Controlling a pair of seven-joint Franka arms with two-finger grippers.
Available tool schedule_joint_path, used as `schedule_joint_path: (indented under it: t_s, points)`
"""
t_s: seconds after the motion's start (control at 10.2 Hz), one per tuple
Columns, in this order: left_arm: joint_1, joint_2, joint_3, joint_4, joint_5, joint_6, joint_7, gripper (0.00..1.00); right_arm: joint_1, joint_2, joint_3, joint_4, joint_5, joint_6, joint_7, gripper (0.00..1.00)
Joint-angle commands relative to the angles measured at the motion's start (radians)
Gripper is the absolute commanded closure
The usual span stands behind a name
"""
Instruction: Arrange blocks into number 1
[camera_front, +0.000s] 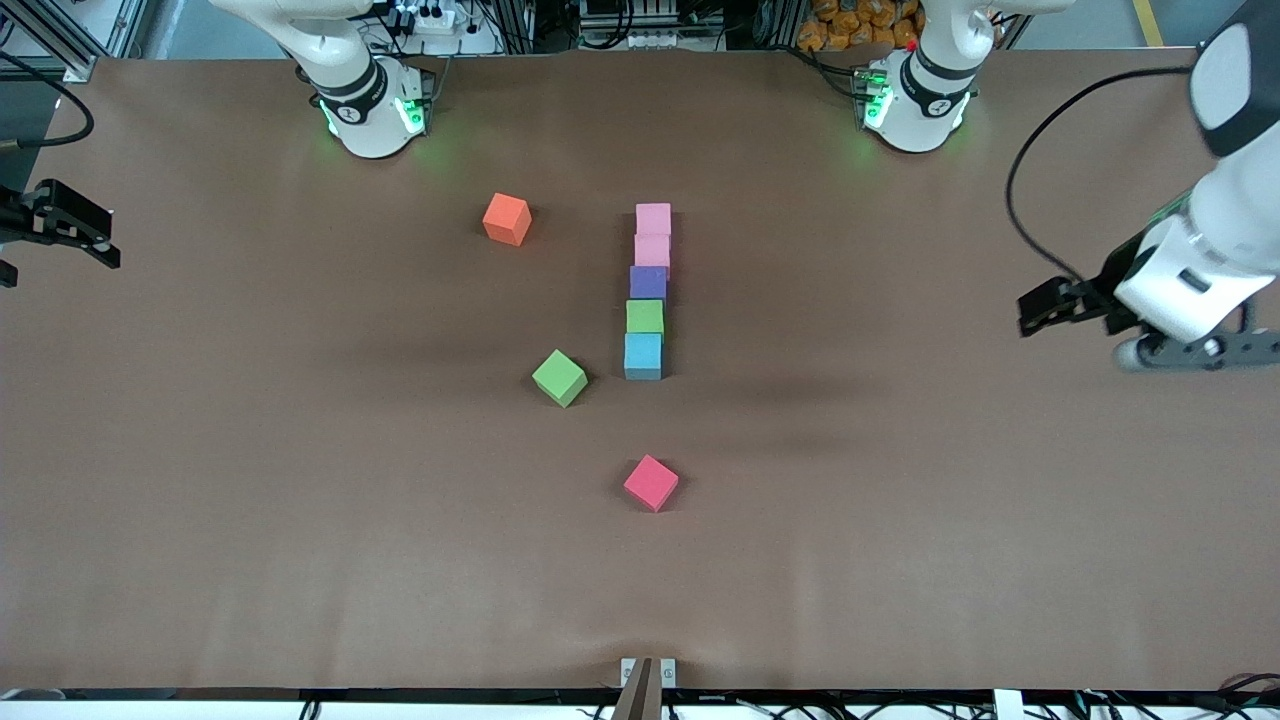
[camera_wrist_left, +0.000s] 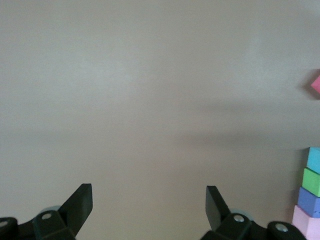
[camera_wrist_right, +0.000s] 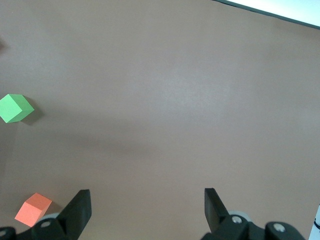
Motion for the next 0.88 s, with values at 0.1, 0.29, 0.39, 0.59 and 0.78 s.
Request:
schedule_joint_path:
  t_s: [0.1, 0.29, 0.39, 0.59, 0.78]
  points:
    - [0.134, -0.081, -0.098, -0.066, 0.037, -0.017, 0.03, 0.0, -0.026, 0.004, 0.007, 0.016, 0.013, -0.023, -0.001, 0.0]
    - [0.19, -0.1, -0.15, -0.072, 0.037, -0.018, 0.028, 0.0, -0.03, 0.007, 0.009, 0.012, 0.015, -0.039, 0.0, 0.0]
    - [0.191, -0.101, -0.15, -0.068, 0.037, -0.018, 0.025, 0.0, -0.03, 0.007, 0.009, 0.014, 0.015, -0.049, 0.009, 0.0]
    - [0.191, -0.118, -0.15, -0.062, 0.038, -0.026, 0.025, 0.0, -0.062, 0.004, -0.001, 0.016, 0.055, -0.058, 0.034, 0.0]
    - [0.19, -0.118, -0.153, -0.057, 0.038, -0.029, 0.025, 0.0, -0.061, 0.006, 0.002, 0.012, 0.07, -0.06, 0.036, 0.0]
